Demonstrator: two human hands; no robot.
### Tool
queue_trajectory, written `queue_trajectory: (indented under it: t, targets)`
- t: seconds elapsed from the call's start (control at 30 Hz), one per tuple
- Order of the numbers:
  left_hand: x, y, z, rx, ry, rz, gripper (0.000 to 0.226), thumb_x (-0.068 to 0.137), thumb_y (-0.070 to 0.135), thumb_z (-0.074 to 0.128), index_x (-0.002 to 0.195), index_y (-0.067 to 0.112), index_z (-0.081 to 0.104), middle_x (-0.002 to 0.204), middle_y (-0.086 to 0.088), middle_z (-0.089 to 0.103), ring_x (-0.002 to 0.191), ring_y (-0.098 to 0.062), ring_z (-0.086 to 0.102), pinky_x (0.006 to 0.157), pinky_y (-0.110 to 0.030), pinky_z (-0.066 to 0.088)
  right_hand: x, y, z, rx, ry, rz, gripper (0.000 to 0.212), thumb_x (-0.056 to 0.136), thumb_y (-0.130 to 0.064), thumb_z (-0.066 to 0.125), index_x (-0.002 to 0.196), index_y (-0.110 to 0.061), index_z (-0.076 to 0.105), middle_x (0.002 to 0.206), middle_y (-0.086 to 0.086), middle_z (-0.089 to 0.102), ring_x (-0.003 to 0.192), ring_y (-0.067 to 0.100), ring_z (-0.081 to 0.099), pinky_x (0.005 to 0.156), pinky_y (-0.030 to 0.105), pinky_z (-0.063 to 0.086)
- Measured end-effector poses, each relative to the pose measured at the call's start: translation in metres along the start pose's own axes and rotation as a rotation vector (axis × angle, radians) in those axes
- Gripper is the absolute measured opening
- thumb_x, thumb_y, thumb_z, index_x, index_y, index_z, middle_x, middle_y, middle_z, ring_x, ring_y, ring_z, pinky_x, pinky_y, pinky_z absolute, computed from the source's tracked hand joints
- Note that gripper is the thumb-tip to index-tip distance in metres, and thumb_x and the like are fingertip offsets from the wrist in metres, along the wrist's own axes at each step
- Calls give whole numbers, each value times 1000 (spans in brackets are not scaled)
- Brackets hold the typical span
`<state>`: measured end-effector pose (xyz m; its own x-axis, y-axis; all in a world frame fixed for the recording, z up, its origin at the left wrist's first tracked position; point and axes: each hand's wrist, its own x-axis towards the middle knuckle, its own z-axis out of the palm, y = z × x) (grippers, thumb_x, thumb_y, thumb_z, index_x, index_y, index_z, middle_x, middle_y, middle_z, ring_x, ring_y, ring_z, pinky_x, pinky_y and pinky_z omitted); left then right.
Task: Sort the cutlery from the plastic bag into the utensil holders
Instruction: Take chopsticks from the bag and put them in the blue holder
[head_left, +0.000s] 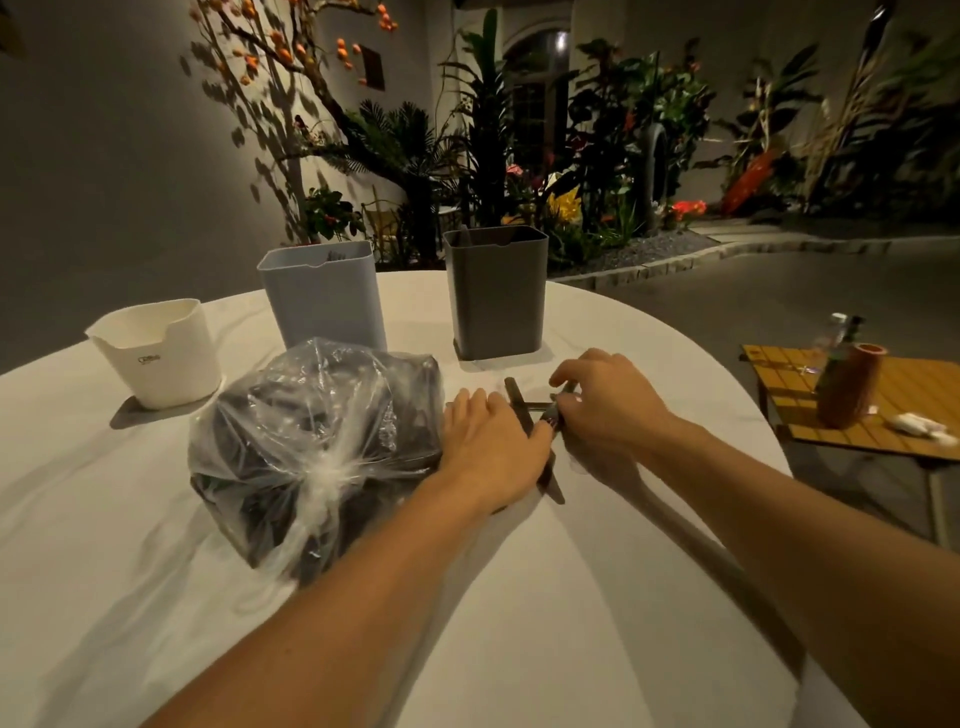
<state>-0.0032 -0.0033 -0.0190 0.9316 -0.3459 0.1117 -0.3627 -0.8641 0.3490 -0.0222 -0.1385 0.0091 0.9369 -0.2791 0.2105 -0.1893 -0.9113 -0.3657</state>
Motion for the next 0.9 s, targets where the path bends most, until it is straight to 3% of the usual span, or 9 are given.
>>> queue_trajectory:
  t: [0.13, 0.3, 0.4, 0.53, 0.67, 0.8, 0.9]
  targets:
    - [1, -7, -1, 60, -2, 74, 58, 102, 55, 29, 143, 17, 44, 146, -7, 45, 141, -28, 32, 121, -52, 19, 5, -5, 15, -2, 9, -45, 27, 95, -42, 62, 117, -27, 69, 127, 2, 58, 113, 21, 54, 101, 39, 49]
    - [-9, -8, -4, 49, -41, 97, 69, 95, 58, 43, 148, 16, 32, 147, -6, 42, 138, -28, 34, 120, -52, 22, 6, -1, 15, 100, 37, -29, 22, 96, -29, 64, 115, -21, 72, 119, 4, 62, 96, 15, 56, 93, 27, 48]
    - [-11, -8, -5, 26, -12, 75, 52, 101, 41, 44, 145, 15, 35, 142, -6, 40, 132, -26, 35, 116, -45, 31, 3, 0, 11, 121, 29, -33, 23, 97, -22, 61, 118, -19, 72, 118, 4, 67, 92, 13, 55, 95, 27, 47]
    - [-7, -6, -7, 36, 50, 27, 43, 104, 35, 49, 141, 16, 43, 134, -5, 41, 124, -24, 38, 104, -40, 43, 0, 2, 8, 203, 29, -15, 29, 100, -14, 57, 127, -20, 67, 128, 3, 64, 101, 15, 59, 96, 26, 45]
    - [-8, -1, -13, 29, 54, 7, 46, 100, 34, 57, 140, 15, 43, 132, -8, 47, 122, -26, 42, 99, -39, 44, 0, 7, 8, 287, 49, -6, 37, 101, -4, 51, 129, -22, 64, 141, 1, 56, 121, 22, 57, 99, 27, 45]
    - [-8, 0, -17, -10, 43, -30, 41, 99, 35, 59, 131, 13, 48, 125, -8, 54, 114, -25, 49, 94, -37, 48, 1, 12, 6, 434, 111, 39, 34, 102, -2, 45, 120, -21, 67, 135, 2, 58, 117, 21, 60, 91, 26, 48]
    - [-5, -1, -18, -51, 25, -73, 38, 98, 37, 61, 124, 11, 52, 118, -8, 56, 109, -24, 53, 93, -38, 51, 1, 18, 3, 400, 198, 64, 27, 101, -6, 49, 113, -19, 69, 128, 2, 61, 108, 19, 59, 89, 26, 49]
